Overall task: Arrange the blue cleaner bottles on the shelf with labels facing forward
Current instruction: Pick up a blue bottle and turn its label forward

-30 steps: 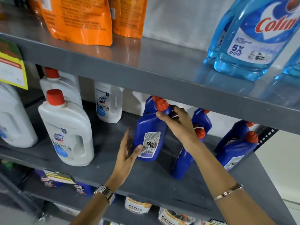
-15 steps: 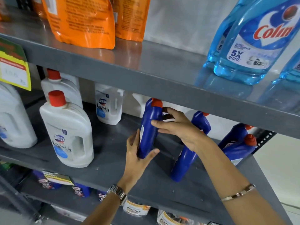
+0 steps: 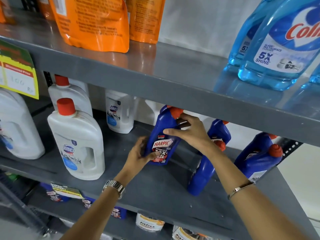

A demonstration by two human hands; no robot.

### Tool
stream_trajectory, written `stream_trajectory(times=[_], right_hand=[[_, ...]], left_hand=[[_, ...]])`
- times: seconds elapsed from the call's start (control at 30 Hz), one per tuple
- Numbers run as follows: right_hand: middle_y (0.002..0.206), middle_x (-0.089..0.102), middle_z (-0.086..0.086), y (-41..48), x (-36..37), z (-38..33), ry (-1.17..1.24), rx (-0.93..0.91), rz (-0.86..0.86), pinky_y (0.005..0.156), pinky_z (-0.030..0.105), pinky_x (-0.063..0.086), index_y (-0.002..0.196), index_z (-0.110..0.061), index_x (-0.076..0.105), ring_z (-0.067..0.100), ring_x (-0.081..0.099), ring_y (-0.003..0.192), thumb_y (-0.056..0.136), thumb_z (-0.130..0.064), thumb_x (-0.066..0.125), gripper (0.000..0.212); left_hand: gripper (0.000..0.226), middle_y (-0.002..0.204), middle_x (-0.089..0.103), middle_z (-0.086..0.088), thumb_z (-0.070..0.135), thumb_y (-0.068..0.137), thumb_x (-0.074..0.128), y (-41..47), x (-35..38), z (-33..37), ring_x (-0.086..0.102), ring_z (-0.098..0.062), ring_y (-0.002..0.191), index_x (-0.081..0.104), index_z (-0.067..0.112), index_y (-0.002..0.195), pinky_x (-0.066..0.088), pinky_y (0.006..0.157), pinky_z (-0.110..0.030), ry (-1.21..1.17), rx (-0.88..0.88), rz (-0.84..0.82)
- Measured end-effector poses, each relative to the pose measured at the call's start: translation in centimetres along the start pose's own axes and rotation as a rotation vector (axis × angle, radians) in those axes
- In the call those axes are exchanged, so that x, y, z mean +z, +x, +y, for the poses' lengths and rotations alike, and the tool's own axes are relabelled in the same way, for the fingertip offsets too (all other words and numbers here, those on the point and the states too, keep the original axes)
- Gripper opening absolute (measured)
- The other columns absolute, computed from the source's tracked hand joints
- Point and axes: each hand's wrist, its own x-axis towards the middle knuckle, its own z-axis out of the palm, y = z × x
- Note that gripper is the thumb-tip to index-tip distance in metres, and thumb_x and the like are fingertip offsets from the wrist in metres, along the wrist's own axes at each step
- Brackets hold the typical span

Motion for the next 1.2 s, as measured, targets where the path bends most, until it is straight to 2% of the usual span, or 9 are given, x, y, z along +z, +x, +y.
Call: stream_trajectory(times=[0.1, 0.23, 0.43, 0.63, 0.87, 0.97, 1.03, 1.1, 1.2], right_hand=[[0.086, 0.068, -0.011, -0.2, 1.5, 0.9, -0.133, 0.001, 0.043, 0.071, 0.027, 0.052, 0.092, -0.026, 0.070, 0.009, 0.064, 0.076, 0.054, -0.047, 0.083, 0.044], [0.072, 0.061, -0.022, -0.1, 2.7, 2.1, -0.180, 0.028, 0.025, 0.065, 0.026, 0.049, 0.088, -0.028, 0.071, 0.001, 0.061, 0.068, 0.053, -0.050, 0.081, 0.043], [0.106, 0.071, -0.002, -0.3, 4.1, 2.9, -0.243, 0.064, -0.023, 0.081, 0.045, 0.055, 0.105, -0.029, 0.067, 0.019, 0.066, 0.093, 0.057, -0.054, 0.077, 0.055], [0.110, 0.069, -0.002, -0.5, 4.6, 3.0, -0.268, 0.104, -0.030, 0.082, 0.044, 0.055, 0.109, -0.024, 0.064, 0.019, 0.065, 0.096, 0.062, -0.057, 0.074, 0.058], [0.115, 0.064, -0.002, -0.7, 4.8, 3.2, -0.274, 0.123, -0.014, 0.082, 0.043, 0.055, 0.114, -0.022, 0.061, 0.019, 0.063, 0.100, 0.066, -0.058, 0.071, 0.061], [0.124, 0.055, 0.002, -1.5, 4.9, 3.0, -0.270, 0.098, -0.012, 0.090, 0.040, 0.050, 0.125, -0.025, 0.051, 0.022, 0.052, 0.114, 0.071, -0.052, 0.071, 0.064], [0.129, 0.050, 0.004, -3.1, 4.2, 2.8, -0.248, 0.005, 0.138, 0.096, 0.035, 0.043, 0.131, -0.027, 0.046, 0.022, 0.045, 0.120, 0.074, -0.049, 0.070, 0.066], [0.128, 0.051, -0.001, -4.9, 2.3, 2.8, -0.194, -0.121, 0.407, 0.098, 0.028, 0.038, 0.129, -0.032, 0.046, 0.017, 0.045, 0.118, 0.075, -0.045, 0.068, 0.059], [0.113, 0.051, -0.014, -7.4, -2.0, 4.1, -0.144, -0.197, 0.746, 0.094, 0.014, 0.035, 0.120, -0.033, 0.051, 0.011, 0.049, 0.107, 0.077, -0.026, 0.068, 0.047]], left_hand=[[0.048, 0.104, 0.066, 0.002, 0.003, 0.070, 0.075, 0.9, -0.7, -0.9, 0.066, -0.004, 0.091, 0.051, 0.028, 0.102, 0.055, 0.078, -0.021, 0.080, -0.053, -0.065], [0.051, 0.111, 0.062, -0.010, -0.005, 0.071, 0.072, 1.0, -0.8, -2.5, 0.063, -0.013, 0.096, 0.047, 0.013, 0.112, 0.055, 0.077, -0.018, 0.032, -0.128, -0.077], [0.051, 0.116, 0.060, -0.013, -0.007, 0.075, 0.067, 0.4, -0.5, -3.9, 0.061, -0.012, 0.099, 0.045, 0.002, 0.120, 0.053, 0.074, -0.015, -0.029, -0.167, -0.055], [0.056, 0.122, 0.058, -0.010, -0.003, 0.079, 0.065, 0.4, -0.6, -4.5, 0.058, -0.017, 0.109, 0.042, 0.007, 0.129, 0.053, 0.080, -0.016, -0.021, -0.179, -0.074], [0.056, 0.125, 0.057, -0.011, -0.001, 0.080, 0.064, 0.4, -0.6, -4.5, 0.055, -0.022, 0.116, 0.041, 0.011, 0.130, 0.052, 0.076, -0.013, -0.023, -0.180, -0.089], [0.061, 0.128, 0.052, -0.005, 0.001, 0.081, 0.064, -0.6, 0.2, -4.3, 0.053, -0.018, 0.117, 0.037, 0.011, 0.134, 0.049, 0.081, -0.011, -0.005, -0.115, 0.026], [0.062, 0.130, 0.049, -0.002, -0.002, 0.079, 0.066, -2.3, 1.3, -4.4, 0.051, -0.015, 0.117, 0.038, 0.010, 0.133, 0.046, 0.090, -0.017, -0.017, -0.050, 0.255], [0.055, 0.125, 0.052, -0.003, -0.007, 0.075, 0.067, -4.6, 3.0, -4.9, 0.055, -0.019, 0.112, 0.045, 0.008, 0.124, 0.047, 0.095, -0.023, 0.036, 0.065, 0.415], [0.055, 0.121, 0.056, 0.002, -0.006, 0.072, 0.071, -6.9, 6.5, -5.1, 0.057, -0.013, 0.110, 0.049, 0.016, 0.118, 0.048, 0.096, -0.025, 0.048, 0.107, 0.259]])
